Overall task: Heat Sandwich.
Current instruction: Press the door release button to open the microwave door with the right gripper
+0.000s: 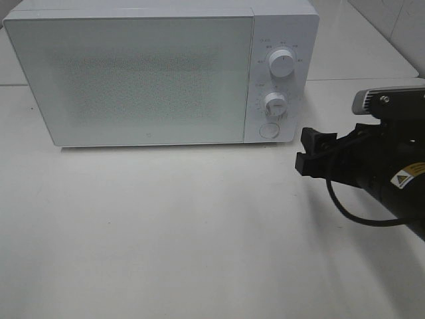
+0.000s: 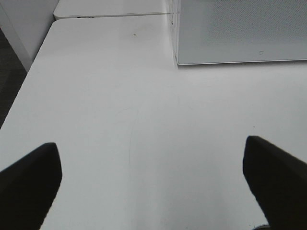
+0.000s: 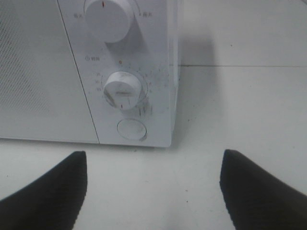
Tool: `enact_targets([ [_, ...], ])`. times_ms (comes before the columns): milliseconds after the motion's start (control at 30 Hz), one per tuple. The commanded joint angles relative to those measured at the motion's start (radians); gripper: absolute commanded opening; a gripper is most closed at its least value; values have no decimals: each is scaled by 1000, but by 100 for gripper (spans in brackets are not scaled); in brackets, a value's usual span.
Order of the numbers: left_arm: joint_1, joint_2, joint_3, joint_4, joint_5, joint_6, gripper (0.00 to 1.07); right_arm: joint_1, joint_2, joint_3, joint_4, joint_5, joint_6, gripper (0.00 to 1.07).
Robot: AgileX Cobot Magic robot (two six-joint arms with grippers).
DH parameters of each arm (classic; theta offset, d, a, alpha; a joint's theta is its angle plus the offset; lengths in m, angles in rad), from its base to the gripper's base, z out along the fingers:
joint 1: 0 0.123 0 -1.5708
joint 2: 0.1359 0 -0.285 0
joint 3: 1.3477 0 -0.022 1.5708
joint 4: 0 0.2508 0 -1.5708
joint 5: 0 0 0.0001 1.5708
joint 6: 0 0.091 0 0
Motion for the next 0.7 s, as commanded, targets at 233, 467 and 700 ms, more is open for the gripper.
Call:
enact_targets([
  [233,6,-20,3,-4,-9,-6,97,114,131,-83,89,-22,-40,74],
  [467,6,-20,3,-4,-9,-6,97,146,164,-112,114,-17,-49,74],
  [700,6,-20,3,-4,-9,-6,97,146,164,-112,115,-9,-10,74],
])
